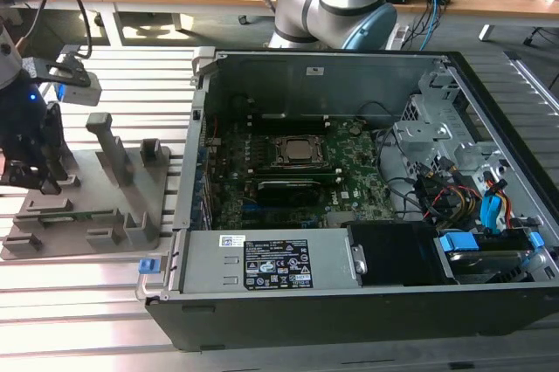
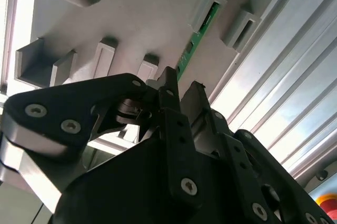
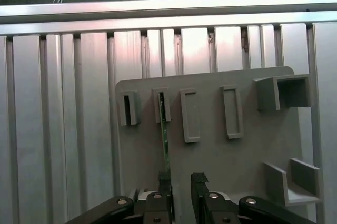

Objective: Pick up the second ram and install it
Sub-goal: 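Pick up the second ram and move it above second insertion slot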

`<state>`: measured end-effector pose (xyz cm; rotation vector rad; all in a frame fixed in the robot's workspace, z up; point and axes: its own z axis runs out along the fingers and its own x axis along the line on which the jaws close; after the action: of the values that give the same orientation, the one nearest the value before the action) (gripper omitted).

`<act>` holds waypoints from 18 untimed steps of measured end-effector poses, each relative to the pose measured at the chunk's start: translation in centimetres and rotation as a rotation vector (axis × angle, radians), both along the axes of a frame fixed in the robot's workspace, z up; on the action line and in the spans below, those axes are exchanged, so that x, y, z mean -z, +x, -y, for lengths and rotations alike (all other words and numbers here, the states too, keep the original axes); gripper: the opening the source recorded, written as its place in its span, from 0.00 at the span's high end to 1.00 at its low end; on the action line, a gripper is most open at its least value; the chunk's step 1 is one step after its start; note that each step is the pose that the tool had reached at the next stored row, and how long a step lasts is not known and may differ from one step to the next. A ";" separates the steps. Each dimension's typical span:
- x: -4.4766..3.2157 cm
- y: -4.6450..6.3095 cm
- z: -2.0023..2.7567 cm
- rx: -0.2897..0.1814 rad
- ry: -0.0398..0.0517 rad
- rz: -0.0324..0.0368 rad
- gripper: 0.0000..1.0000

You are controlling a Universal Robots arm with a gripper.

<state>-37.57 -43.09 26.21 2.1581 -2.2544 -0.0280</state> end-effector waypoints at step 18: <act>4.05 -0.1 1.36 -0.002 0.0022 0.0000 0.70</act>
<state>-37.66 -44.46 22.16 2.1611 -2.2536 -0.0306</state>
